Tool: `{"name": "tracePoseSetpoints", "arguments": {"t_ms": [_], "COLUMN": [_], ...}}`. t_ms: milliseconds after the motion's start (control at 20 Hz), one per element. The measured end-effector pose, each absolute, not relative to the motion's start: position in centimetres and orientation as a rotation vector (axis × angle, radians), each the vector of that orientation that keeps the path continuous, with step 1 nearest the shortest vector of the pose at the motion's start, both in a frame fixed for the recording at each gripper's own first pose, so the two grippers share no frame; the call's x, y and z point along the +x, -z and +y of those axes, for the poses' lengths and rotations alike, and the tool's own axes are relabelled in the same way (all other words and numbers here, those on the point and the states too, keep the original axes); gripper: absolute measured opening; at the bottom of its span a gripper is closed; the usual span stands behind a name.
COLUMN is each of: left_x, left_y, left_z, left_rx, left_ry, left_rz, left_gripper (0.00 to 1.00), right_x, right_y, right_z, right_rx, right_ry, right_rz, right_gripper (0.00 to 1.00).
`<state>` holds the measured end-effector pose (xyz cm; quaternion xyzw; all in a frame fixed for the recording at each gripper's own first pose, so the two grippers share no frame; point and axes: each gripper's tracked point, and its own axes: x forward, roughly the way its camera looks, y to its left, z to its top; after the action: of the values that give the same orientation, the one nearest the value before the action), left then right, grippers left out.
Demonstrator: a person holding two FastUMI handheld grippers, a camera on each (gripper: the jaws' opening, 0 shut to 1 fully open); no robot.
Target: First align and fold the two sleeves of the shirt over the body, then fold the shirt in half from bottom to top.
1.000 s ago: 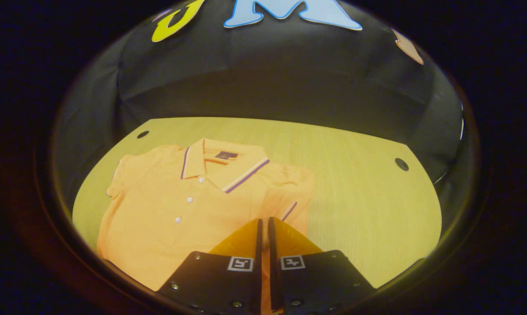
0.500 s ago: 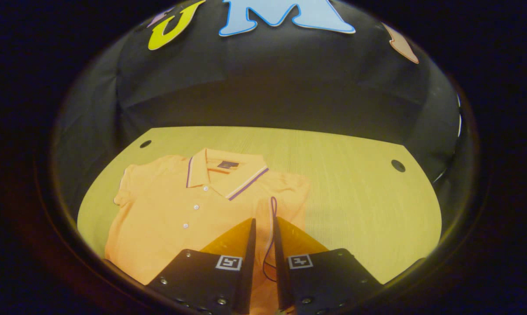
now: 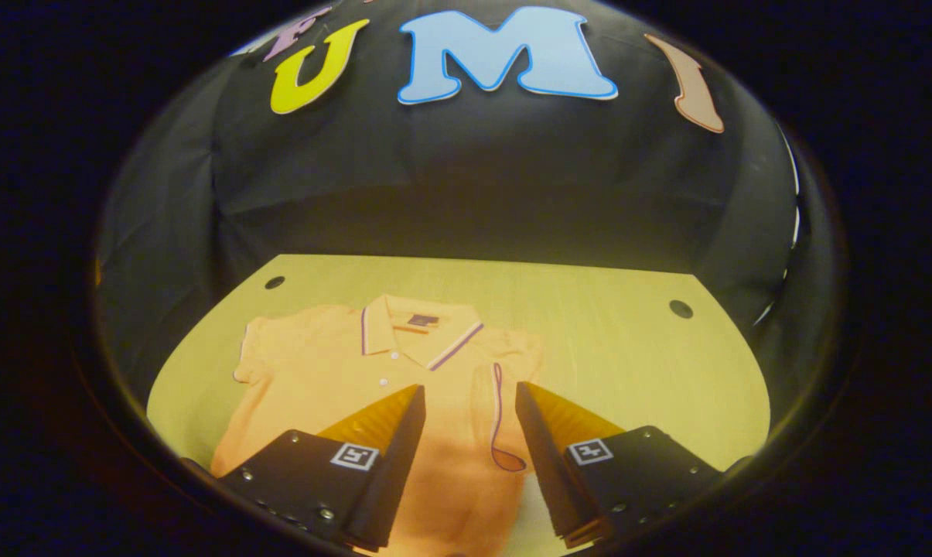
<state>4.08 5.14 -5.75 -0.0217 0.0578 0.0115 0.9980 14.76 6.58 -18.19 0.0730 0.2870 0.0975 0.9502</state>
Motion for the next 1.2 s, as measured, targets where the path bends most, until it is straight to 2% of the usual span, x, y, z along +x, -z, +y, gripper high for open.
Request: {"name": "tracePoseSetpoints", "arguments": {"t_ms": [100,200,300,500,750,1200], "left_x": [4.7,5.6,6.6,8.9,12.0,18.9], "left_y": [6.3,7.3,8.1,10.7,14.2,22.9], "left_z": [5.5,5.7,6.1,7.2,9.7,13.4], "left_rx": [-0.047,-0.054,-0.063,-0.085,-0.093,-0.075], "left_ry": [0.004,0.031,0.058,0.091,0.055,-0.021], "left_rz": [0.125,0.142,0.157,0.205,0.251,0.363], "left_gripper": [0.95,0.95,0.95,0.94,0.94,0.94], "right_x": [13.6,12.1,10.6,7.3,3.8,0.5], "right_y": [16.3,14.4,12.5,9.2,7.0,6.1], "right_z": [6.7,6.8,6.9,6.9,7.4,10.1], "right_rx": [0.149,0.145,0.143,0.117,0.148,0.146], "right_ry": [-0.178,-0.149,-0.123,-0.065,-0.027,-0.060], "right_rz": [0.550,0.516,0.488,0.431,0.372,0.390], "right_gripper": [0.76,0.88,0.91,0.94,0.94,0.94]}}
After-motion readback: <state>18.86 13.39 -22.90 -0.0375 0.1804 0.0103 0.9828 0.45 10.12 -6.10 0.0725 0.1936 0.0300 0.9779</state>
